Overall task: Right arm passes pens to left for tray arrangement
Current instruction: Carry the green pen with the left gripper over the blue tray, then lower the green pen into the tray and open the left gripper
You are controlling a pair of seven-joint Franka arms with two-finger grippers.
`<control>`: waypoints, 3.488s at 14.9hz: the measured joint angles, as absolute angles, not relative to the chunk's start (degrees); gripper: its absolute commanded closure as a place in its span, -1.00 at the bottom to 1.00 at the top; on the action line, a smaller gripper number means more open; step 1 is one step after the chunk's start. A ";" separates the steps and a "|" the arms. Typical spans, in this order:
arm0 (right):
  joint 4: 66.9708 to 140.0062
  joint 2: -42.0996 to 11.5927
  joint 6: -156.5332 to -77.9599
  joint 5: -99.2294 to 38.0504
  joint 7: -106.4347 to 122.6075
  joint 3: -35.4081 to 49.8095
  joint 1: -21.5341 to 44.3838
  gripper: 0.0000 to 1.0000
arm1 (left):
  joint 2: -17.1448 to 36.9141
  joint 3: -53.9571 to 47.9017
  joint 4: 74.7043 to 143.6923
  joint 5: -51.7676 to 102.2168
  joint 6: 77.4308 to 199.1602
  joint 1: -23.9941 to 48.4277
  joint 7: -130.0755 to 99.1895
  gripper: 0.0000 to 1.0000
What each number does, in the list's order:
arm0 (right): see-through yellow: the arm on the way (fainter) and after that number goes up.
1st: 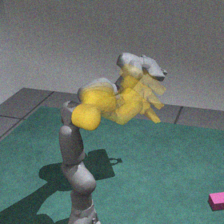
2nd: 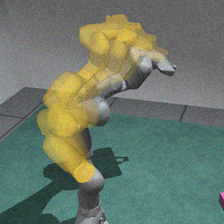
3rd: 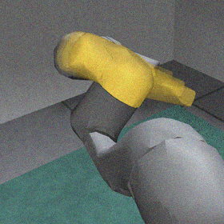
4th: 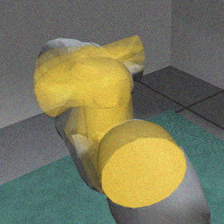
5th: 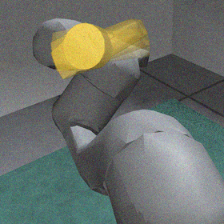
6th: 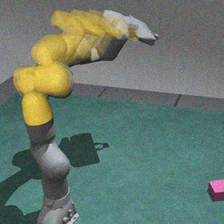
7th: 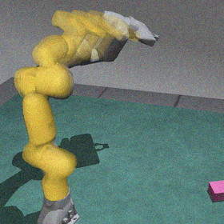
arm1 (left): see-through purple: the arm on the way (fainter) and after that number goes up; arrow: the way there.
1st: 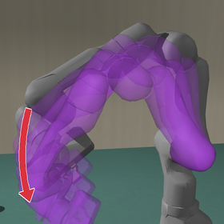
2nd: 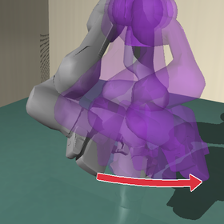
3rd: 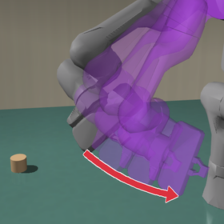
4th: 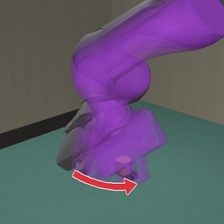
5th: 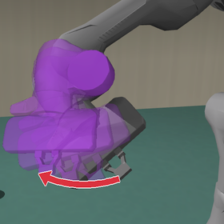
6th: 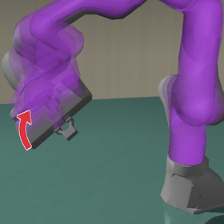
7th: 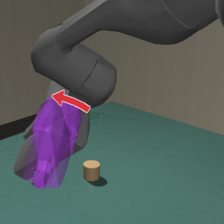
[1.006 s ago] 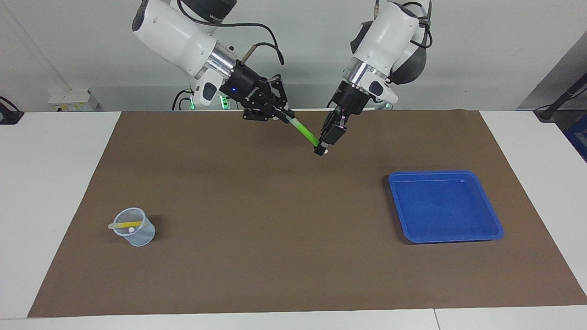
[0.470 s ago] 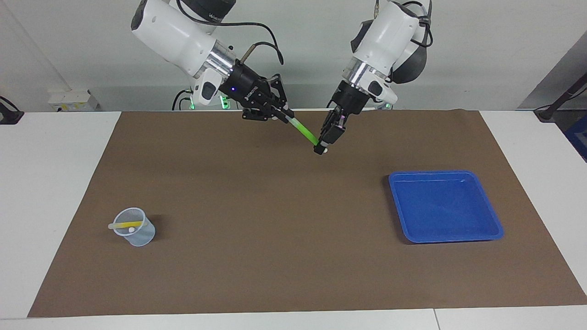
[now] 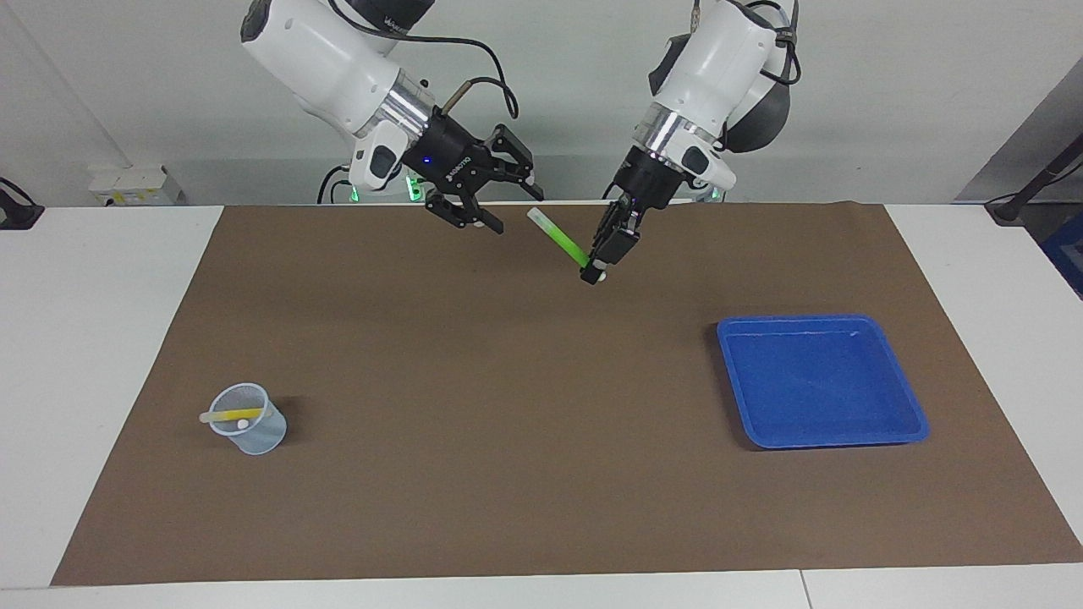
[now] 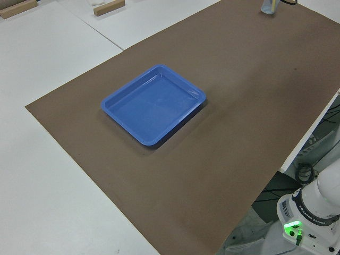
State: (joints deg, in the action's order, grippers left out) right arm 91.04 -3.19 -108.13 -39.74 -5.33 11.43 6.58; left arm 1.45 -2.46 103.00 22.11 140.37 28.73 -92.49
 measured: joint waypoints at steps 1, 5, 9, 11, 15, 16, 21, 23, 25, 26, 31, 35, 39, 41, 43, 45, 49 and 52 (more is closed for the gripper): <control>90.99 -2.80 -106.55 -37.91 -5.33 11.14 5.71 -1.00 | 1.45 -2.33 102.99 22.10 139.54 28.73 -91.82 1.00; 90.87 -1.50 -99.39 -28.16 3.12 10.49 -2.71 -1.00 | 0.98 -0.75 102.82 22.10 132.85 27.23 -84.56 1.00; 92.05 -1.42 -99.90 -11.19 16.77 10.04 -8.62 -0.94 | 0.16 -0.39 102.75 22.10 126.44 21.94 -75.04 1.00; 94.57 -1.40 -103.64 -6.55 20.00 10.08 -9.59 -0.91 | -0.20 -0.31 102.74 22.10 123.25 19.49 -69.34 1.00; 107.57 -2.41 -124.08 -2.50 30.68 10.09 -14.70 -0.84 | -1.15 -0.13 102.73 22.11 116.46 13.73 -56.72 1.00; 109.80 -3.51 -127.84 -2.38 32.83 10.06 -15.77 -0.81 | -1.39 -0.08 102.73 22.10 114.80 12.23 -53.18 1.00; 111.80 -11.86 -142.21 2.86 37.84 10.05 -18.34 -0.40 | -2.26 0.22 102.77 20.93 107.39 4.93 -34.90 1.00; 111.69 -12.63 -144.01 5.42 37.84 10.29 -18.31 -0.35 | -2.47 0.27 102.78 18.53 105.78 3.67 -29.74 1.00; 111.40 -12.53 -144.22 7.13 37.85 10.42 -18.31 -0.35 | -2.51 0.27 102.79 15.43 105.39 3.19 -25.48 1.00; 111.24 -12.49 -144.22 8.09 37.84 10.38 -18.40 -0.35 | -2.51 0.26 102.78 13.98 105.39 2.76 -23.11 1.00; 111.01 -12.53 -145.17 10.86 39.58 10.24 -21.43 -0.32 | -2.51 0.35 103.00 9.22 106.12 -1.90 -7.66 1.00; 110.82 -14.03 -147.73 10.87 41.19 10.24 -22.57 -0.24 | -2.22 0.36 103.97 6.28 108.77 -4.41 0.15 1.00; 110.29 -14.82 -148.05 10.87 41.01 10.66 -22.27 -0.20 | -0.68 0.32 106.40 2.58 115.15 -6.41 4.87 1.00; 110.20 -14.99 -148.62 10.87 40.99 10.70 -22.13 -0.15 | 1.39 0.33 106.81 1.22 118.28 -7.36 7.34 1.00; 110.11 -15.54 -149.28 10.87 40.98 10.73 -22.11 -0.15 | 3.56 0.31 106.82 1.12 120.76 -8.29 8.23 1.00; 109.78 -16.28 -149.69 10.87 40.98 10.75 -22.10 -0.12 | 6.10 0.30 106.84 1.12 123.20 -8.73 8.46 1.00; 109.25 -16.87 -149.72 10.87 39.83 10.89 -21.21 -0.11 | 10.69 0.29 106.85 1.12 124.61 -9.90 8.57 1.00; 108.59 -17.62 -150.19 10.87 39.30 10.90 -20.64 -0.11 | 13.45 0.25 106.84 1.13 127.16 -11.17 8.70 1.00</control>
